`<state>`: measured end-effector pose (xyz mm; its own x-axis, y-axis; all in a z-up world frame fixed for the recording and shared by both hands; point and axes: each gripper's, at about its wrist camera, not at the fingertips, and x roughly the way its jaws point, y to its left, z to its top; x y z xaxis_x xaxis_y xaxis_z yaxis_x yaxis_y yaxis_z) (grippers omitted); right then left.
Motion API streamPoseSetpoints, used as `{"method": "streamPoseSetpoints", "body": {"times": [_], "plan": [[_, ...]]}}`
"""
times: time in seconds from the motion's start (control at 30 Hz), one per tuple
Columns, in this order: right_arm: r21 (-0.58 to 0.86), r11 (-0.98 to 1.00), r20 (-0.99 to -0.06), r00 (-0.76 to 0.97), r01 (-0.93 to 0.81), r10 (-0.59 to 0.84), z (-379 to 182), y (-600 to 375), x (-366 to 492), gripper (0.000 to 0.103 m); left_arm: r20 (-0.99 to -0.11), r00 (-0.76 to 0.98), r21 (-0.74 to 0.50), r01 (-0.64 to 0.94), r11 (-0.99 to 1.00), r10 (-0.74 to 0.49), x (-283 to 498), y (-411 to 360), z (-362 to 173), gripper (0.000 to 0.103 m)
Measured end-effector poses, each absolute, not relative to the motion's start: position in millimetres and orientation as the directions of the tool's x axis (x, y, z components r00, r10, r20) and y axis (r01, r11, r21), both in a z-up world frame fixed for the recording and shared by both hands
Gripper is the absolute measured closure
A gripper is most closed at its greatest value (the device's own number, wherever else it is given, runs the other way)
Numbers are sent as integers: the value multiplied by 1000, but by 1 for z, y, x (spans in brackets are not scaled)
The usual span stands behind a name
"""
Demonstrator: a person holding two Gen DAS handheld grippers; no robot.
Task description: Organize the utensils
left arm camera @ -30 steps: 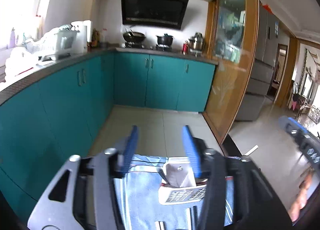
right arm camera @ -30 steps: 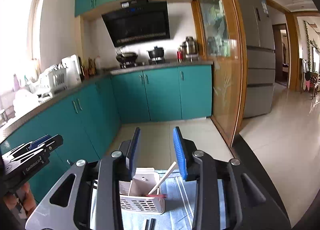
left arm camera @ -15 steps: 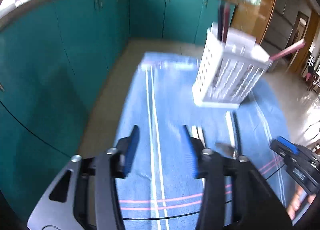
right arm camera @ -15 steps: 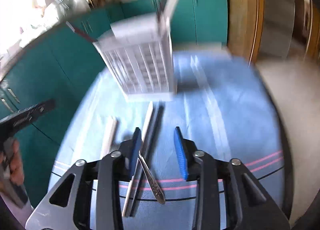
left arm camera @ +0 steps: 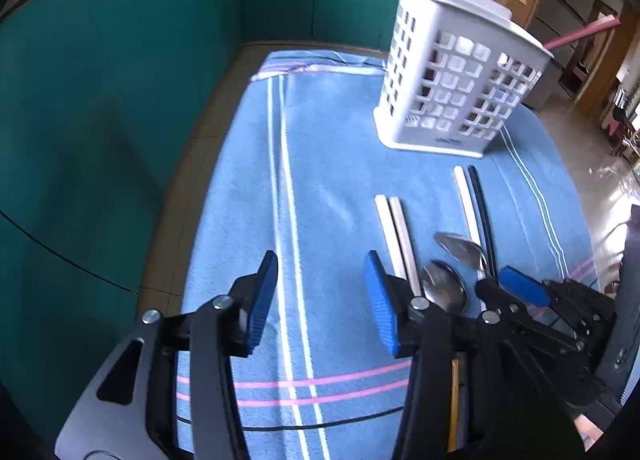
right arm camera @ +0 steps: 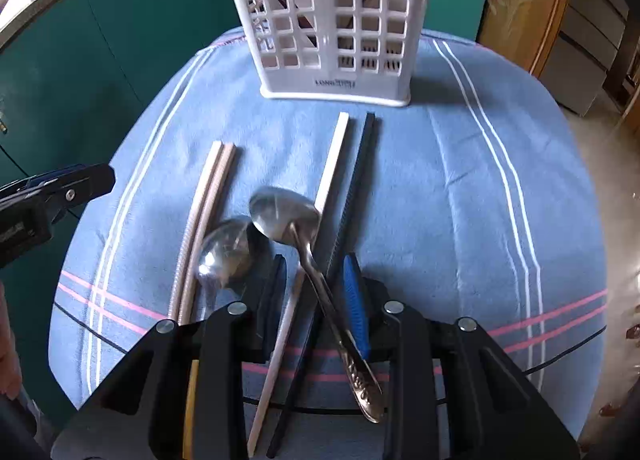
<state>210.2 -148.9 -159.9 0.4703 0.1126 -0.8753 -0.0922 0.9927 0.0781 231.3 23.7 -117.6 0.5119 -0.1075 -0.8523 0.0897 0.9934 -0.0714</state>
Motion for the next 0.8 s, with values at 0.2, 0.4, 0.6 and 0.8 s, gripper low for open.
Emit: {"method": "streamPoseSetpoints", "body": {"times": [0.2, 0.4, 0.6, 0.8], "plan": [[46, 993, -871, 483, -110, 93, -157, -145, 217, 72, -862, 490, -79, 120, 990, -129, 229, 12, -125, 54], [209, 976, -865, 456, -57, 212, -160, -168, 220, 89, -864, 489, -74, 118, 990, -122, 228, 12, -125, 52], [340, 934, -841, 481, 112, 249, -154, -224, 207, 93, -873, 460, -91, 171, 981, -161, 222, -2, -131, 53], [322, 926, -834, 522, 199, 178, -143, -258, 196, 78, -879, 417, -117, 278, 953, -230, 209, -33, -138, 52]]}}
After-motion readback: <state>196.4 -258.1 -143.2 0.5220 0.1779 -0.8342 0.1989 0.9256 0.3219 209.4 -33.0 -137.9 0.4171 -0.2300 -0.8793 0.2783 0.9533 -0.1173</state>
